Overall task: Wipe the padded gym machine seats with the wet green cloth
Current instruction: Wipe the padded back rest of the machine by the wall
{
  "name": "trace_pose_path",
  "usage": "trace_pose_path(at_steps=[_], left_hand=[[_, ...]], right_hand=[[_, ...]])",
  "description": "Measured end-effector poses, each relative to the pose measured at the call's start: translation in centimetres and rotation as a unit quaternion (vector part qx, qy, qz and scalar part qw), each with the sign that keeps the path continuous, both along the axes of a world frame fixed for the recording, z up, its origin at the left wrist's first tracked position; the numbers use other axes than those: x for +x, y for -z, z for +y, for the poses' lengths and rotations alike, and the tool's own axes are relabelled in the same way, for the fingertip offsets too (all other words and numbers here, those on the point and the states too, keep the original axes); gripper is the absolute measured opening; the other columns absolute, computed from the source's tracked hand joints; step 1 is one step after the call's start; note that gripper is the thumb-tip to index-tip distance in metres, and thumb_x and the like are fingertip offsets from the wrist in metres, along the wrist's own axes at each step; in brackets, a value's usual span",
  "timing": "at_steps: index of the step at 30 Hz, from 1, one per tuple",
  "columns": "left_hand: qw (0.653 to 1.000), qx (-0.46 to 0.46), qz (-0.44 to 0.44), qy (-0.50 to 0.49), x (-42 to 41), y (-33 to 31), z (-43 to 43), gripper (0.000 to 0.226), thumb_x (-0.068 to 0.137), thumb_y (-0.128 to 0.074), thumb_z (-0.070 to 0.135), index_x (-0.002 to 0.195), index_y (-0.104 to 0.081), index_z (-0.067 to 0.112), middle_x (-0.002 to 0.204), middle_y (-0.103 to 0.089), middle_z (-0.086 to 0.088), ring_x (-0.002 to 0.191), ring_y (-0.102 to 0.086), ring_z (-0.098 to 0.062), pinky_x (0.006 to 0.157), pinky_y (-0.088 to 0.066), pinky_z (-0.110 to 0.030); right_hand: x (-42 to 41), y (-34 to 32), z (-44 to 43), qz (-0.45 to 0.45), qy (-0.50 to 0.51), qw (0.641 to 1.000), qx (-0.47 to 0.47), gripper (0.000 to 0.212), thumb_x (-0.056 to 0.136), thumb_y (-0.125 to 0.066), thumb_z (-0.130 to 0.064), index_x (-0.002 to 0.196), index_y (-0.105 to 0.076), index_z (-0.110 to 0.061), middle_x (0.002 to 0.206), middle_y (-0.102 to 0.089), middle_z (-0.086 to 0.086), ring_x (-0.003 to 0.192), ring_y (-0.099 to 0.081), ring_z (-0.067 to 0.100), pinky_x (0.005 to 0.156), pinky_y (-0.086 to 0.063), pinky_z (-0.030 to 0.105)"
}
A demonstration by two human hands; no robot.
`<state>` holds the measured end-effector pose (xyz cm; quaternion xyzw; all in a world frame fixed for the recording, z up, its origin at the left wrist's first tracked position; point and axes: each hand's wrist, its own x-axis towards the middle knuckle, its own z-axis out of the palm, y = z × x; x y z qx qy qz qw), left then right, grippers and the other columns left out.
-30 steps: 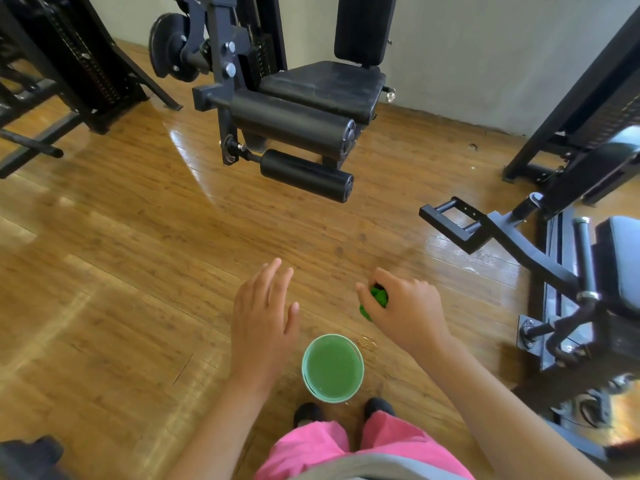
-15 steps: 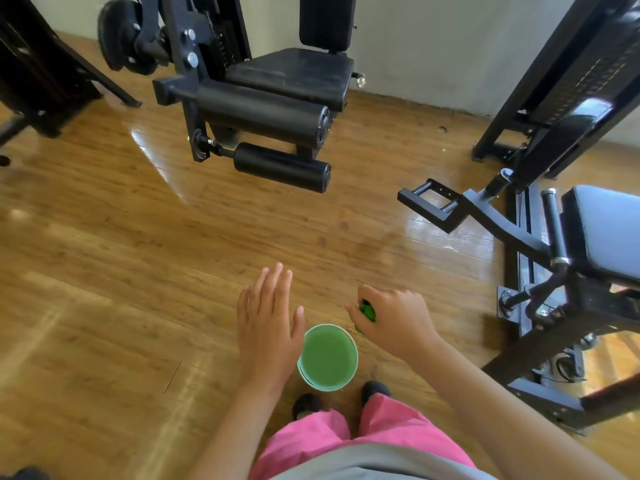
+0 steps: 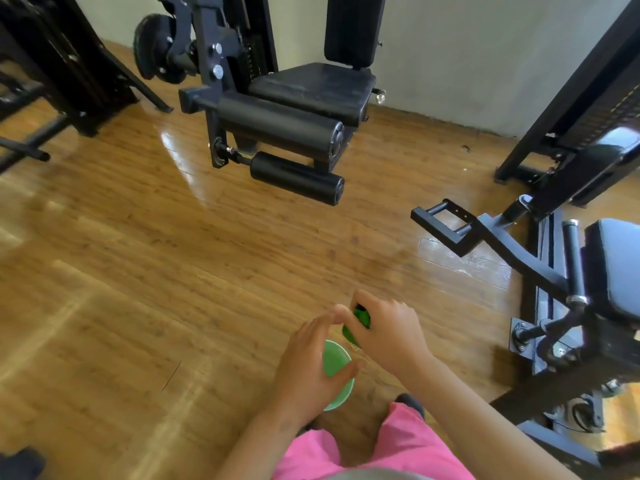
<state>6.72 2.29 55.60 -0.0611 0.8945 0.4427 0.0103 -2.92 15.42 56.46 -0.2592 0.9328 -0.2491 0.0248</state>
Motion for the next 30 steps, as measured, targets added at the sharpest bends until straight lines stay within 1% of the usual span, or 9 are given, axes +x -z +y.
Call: trace_pose_path(at_steps=[2,5,12,15,19,21,23,25,30], left_hand=[[0.990,0.133,-0.035,-0.034,-1.9,-0.6,3.1,0.049,0.075,-0.078,0.036,0.115,-0.049,0.038,0.106,-0.064,0.024,0.103,-0.059,0.002,0.088,-0.048,-0.021],[0.974,0.205,-0.024,-0.093,-5.5,-1.3,7.2,0.034,0.073,-0.076,0.016,0.101,-0.057,0.025,0.091,-0.071,0.007,0.084,-0.069,-0.009,0.075,-0.055,-0.029],[0.935,0.341,-0.002,-0.101,-14.3,-4.0,17.6,0.018,0.078,-0.074,0.009,0.090,-0.065,0.019,0.085,-0.073,-0.001,0.082,-0.070,-0.012,0.068,-0.052,-0.023],[0.929,0.360,0.001,-0.084,-16.4,-5.2,21.4,0.023,0.079,-0.072,-0.002,0.089,-0.065,0.017,0.086,-0.073,0.002,0.085,-0.070,-0.011,0.070,-0.052,-0.022],[0.930,0.362,-0.059,-0.038,-18.6,-5.5,23.4,0.022,0.083,-0.072,0.009,0.101,-0.065,0.019,0.097,-0.073,0.002,0.094,-0.070,-0.012,0.076,-0.052,-0.024],[0.947,0.301,-0.107,0.021,-19.6,-5.1,22.7,0.033,0.085,-0.072,0.020,0.114,-0.059,0.029,0.116,-0.066,0.011,0.107,-0.064,-0.006,0.086,-0.052,-0.029],[0.992,0.058,-0.103,0.050,-20.6,-4.3,20.6,0.048,0.086,-0.069,0.036,0.129,-0.047,0.038,0.141,-0.043,0.021,0.125,-0.048,-0.002,0.101,-0.046,-0.034],[0.977,-0.201,-0.069,0.030,-21.2,-3.9,18.3,0.059,0.091,-0.059,0.042,0.143,-0.034,0.033,0.154,-0.026,0.016,0.135,-0.036,-0.007,0.109,-0.036,-0.031],[0.957,-0.278,0.047,-0.070,-22.9,-1.8,13.7,0.049,0.087,-0.066,0.022,0.133,-0.054,0.012,0.141,-0.051,-0.003,0.124,-0.054,-0.023,0.098,-0.045,-0.039]], right_hand=[[-1.1,-0.5,1.6,-0.003,-0.006,0.999,-0.044,0.055,0.085,-0.023,-0.072,0.074,-0.049,-0.025,0.062,-0.055,-0.011,0.054,-0.051,0.010,0.052,-0.044,0.028],[-3.6,-1.6,5.5,-0.040,-0.030,0.993,-0.107,0.046,0.087,-0.032,-0.068,0.080,-0.049,-0.026,0.075,-0.053,-0.013,0.065,-0.051,0.005,0.056,-0.043,0.023],[-10.5,-4.9,17.3,-0.109,0.003,0.982,-0.158,0.047,0.079,-0.052,-0.064,0.112,-0.056,-0.031,0.102,-0.055,-0.019,0.093,-0.055,-0.001,0.078,-0.050,0.023],[-11.9,-6.3,20.5,-0.112,0.056,0.975,-0.185,0.052,0.075,-0.044,-0.073,0.101,-0.059,-0.030,0.091,-0.060,-0.015,0.084,-0.058,0.001,0.071,-0.053,0.028],[-13.7,-5.3,22.0,-0.032,0.111,0.986,-0.121,0.045,0.083,-0.043,-0.067,0.081,-0.055,-0.024,0.074,-0.056,-0.010,0.066,-0.056,0.007,0.059,-0.052,0.033],[-14.8,-4.1,22.3,0.031,0.117,0.990,-0.078,0.041,0.088,-0.043,-0.062,0.077,-0.052,-0.024,0.069,-0.053,-0.012,0.058,-0.050,0.006,0.050,-0.044,0.025],[-15.8,-3.1,22.3,0.072,0.106,0.991,-0.050,0.042,0.089,-0.040,-0.063,0.075,-0.050,-0.025,0.065,-0.049,-0.014,0.053,-0.044,0.005,0.045,-0.034,0.016],[-16.9,-2.4,22.3,0.088,0.088,0.992,-0.025,0.044,0.089,-0.037,-0.063,0.075,-0.051,-0.024,0.064,-0.049,-0.013,0.052,-0.043,0.006,0.042,-0.034,0.016],[-20.5,-1.2,20.7,0.097,0.060,0.993,0.006,0.054,0.092,-0.029,-0.064,0.072,-0.054,-0.021,0.061,-0.053,-0.010,0.048,-0.048,0.010,0.041,-0.045,0.028]])
